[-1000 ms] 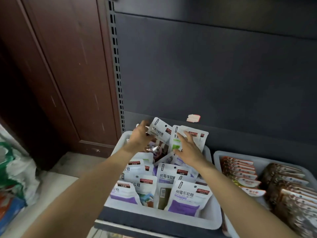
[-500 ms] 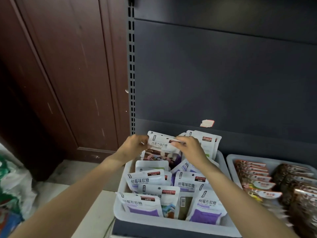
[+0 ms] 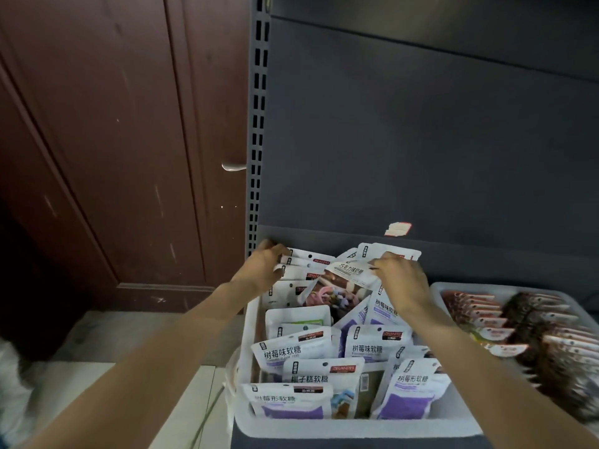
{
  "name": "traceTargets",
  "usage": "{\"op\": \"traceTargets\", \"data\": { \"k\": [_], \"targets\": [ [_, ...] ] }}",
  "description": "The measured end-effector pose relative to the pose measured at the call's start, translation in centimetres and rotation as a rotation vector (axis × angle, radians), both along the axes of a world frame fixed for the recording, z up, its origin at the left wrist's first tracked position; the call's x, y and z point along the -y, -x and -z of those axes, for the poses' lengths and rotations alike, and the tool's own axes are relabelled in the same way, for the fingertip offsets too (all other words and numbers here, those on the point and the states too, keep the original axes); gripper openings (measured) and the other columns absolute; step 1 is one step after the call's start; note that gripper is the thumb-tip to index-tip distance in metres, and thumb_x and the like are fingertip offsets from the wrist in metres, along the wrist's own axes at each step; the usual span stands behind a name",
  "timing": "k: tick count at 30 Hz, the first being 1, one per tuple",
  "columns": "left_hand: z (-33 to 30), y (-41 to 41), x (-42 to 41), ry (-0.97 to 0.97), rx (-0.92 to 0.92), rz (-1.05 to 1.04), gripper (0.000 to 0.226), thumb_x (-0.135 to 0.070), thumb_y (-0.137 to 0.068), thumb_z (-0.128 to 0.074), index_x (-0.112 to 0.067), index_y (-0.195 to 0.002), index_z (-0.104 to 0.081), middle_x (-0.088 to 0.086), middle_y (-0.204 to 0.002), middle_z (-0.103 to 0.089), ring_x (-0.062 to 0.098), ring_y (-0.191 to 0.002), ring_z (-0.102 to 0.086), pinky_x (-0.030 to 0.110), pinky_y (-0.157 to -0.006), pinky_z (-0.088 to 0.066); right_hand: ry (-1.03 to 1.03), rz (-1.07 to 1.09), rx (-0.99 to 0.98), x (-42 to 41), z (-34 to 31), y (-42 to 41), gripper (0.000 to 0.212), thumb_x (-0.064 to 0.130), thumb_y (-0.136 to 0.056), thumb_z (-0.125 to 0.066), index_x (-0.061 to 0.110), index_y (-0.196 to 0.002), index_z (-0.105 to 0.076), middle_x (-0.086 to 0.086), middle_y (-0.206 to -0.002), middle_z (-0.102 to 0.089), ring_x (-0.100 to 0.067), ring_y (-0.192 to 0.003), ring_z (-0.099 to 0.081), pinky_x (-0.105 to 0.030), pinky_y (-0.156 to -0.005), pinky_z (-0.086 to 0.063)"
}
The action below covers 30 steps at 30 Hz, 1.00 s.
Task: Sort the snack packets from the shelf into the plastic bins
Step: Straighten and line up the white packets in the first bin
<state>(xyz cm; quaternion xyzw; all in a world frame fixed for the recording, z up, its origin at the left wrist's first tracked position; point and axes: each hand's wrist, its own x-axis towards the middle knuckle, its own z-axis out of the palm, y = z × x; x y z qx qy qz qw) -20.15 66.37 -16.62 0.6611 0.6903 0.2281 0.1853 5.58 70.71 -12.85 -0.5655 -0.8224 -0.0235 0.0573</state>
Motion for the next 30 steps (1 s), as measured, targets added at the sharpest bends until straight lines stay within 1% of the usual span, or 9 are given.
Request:
{"op": "traceTargets", "data": {
  "k": [4,8,12,14,17,21,26,28,30],
  "targets": [
    [0.6,0.2,0.0,-0.006,0.051,0.010,0.043,-0.001,-0.084,-0.064,-0.012,-0.124,-0.053,0.013,-0.121,-0.048,0.029,-0.100,-0.059,0.031,-0.094,-0.045,0.093,-0.144,-0.002,-0.1,-0.5,1.3,0.033,0.011,-0.097,-0.047,0.023,-0.122,-0.064,-0.003,-0.114,-0.060,-0.024,-0.109,-0.056,-0.033,-0.094,-0.042],
    [0.6,0.8,0.1,0.043,0.071,0.070,0.053,0.006,-0.083,-0.061,-0.015,-0.130,-0.051,0.010,-0.118,-0.054,0.024,-0.106,-0.057,0.021,-0.089,-0.042,0.138,-0.229,0.094,-0.1,-0.4,3.2,0.031,0.008,-0.097,-0.046,0.019,-0.119,-0.064,-0.003,-0.116,-0.056,-0.022,-0.110,-0.053,-0.036,-0.090,-0.045],
    [0.3,1.4,0.2,0.057,0.141,0.062,0.053,0.012,-0.082,-0.053,-0.014,-0.128,-0.052,0.014,-0.108,-0.063,0.026,-0.102,-0.061,0.027,-0.090,-0.048,0.260,-0.300,0.110,-0.1,0.5,5.3,0.037,0.011,-0.099,-0.043,0.016,-0.135,-0.048,-0.001,-0.143,-0.042,-0.021,-0.129,-0.041,-0.035,-0.106,-0.036],
    [0.3,1.5,0.3,0.062,0.194,0.037,0.053,0.011,-0.082,-0.056,-0.014,-0.128,-0.051,0.014,-0.108,-0.064,0.026,-0.100,-0.063,0.030,-0.091,-0.049,0.300,-0.316,0.110,0.1,1.2,5.9,0.042,0.017,-0.099,-0.044,0.019,-0.140,-0.040,0.000,-0.146,-0.038,-0.020,-0.132,-0.037,-0.034,-0.107,-0.034],
    [0.4,1.4,0.6,0.075,0.249,0.023,0.052,0.004,-0.083,-0.061,-0.015,-0.130,-0.049,0.010,-0.111,-0.063,0.021,-0.100,-0.062,0.024,-0.089,-0.047,0.178,-0.319,0.158,0.2,2.0,6.1,0.043,0.030,-0.098,-0.045,0.022,-0.140,-0.039,-0.001,-0.137,-0.045,-0.020,-0.127,-0.040,-0.034,-0.108,-0.029],
    [0.5,0.8,1.2,0.077,0.270,-0.001,0.050,-0.002,-0.084,-0.062,-0.015,-0.131,-0.048,0.007,-0.117,-0.061,0.023,-0.107,-0.060,0.030,-0.094,-0.046,0.072,-0.266,0.210,0.1,2.5,5.6,0.049,0.015,-0.094,-0.053,0.024,-0.139,-0.038,0.000,-0.129,-0.051,-0.019,-0.125,-0.043,-0.035,-0.116,-0.016],
    [1.1,0.6,1.7,0.133,0.215,0.015,0.054,-0.001,-0.084,-0.064,-0.015,-0.133,-0.045,0.009,-0.115,-0.061,0.021,-0.108,-0.058,0.027,-0.094,-0.045,0.104,-0.158,0.303,0.8,3.0,1.9,0.046,0.018,-0.097,-0.047,0.024,-0.142,-0.037,0.000,-0.131,-0.051,-0.018,-0.128,-0.041,-0.038,-0.118,-0.009],
    [1.1,0.6,1.7,0.142,0.199,0.024,0.054,-0.001,-0.084,-0.065,-0.015,-0.133,-0.045,0.009,-0.113,-0.061,0.020,-0.107,-0.058,0.027,-0.095,-0.045,0.120,-0.136,0.246,0.8,2.3,1.4,0.037,0.023,-0.102,-0.036,0.020,-0.138,-0.044,-0.002,-0.130,-0.052,-0.020,-0.127,-0.043,-0.036,-0.116,-0.015],
    [1.0,0.5,1.6,0.141,0.179,0.025,0.053,-0.001,-0.085,-0.065,-0.014,-0.133,-0.045,0.009,-0.110,-0.062,0.022,-0.105,-0.059,0.028,-0.094,-0.046,0.128,-0.110,0.115,0.6,1.3,1.9,0.035,0.026,-0.103,-0.034,0.012,-0.127,-0.056,-0.007,-0.120,-0.057,-0.024,-0.116,-0.051,-0.032,-0.102,-0.032]
  ]
}}
